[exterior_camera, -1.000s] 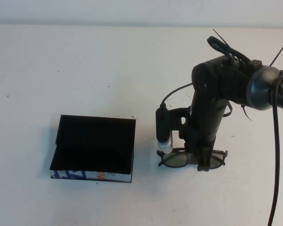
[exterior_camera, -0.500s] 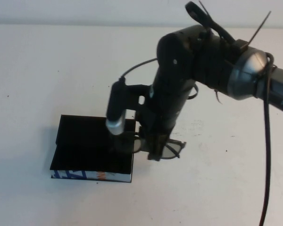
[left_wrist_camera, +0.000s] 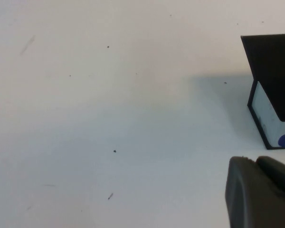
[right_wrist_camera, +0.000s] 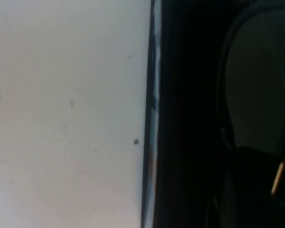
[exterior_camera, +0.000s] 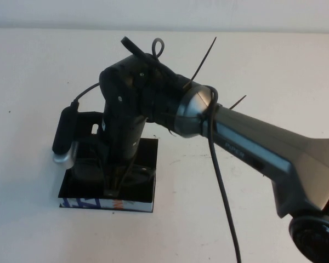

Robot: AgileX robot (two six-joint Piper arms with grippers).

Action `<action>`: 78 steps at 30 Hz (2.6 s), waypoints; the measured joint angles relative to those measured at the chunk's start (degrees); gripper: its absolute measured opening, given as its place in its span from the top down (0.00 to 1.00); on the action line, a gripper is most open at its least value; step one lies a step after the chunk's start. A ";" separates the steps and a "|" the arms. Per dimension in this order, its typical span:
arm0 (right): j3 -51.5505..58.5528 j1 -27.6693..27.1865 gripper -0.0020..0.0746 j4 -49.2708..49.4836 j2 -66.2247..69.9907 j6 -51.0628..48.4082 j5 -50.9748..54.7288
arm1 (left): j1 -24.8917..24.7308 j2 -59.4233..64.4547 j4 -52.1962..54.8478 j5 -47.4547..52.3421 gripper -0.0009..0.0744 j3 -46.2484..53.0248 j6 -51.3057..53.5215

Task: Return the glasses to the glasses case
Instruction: Place the glasses in the glasses case

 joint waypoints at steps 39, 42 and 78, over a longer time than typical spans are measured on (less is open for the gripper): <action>-2.57 2.65 0.90 -4.27 4.88 4.23 0.19 | 0.00 0.00 0.00 0.00 0.99 0.00 0.00; -2.57 2.74 0.90 -4.27 5.00 4.23 0.19 | 0.00 0.00 0.00 0.00 0.99 0.00 0.00; -4.03 2.87 0.54 -6.74 5.12 4.32 -0.03 | 0.00 0.00 0.00 0.00 0.99 0.00 0.00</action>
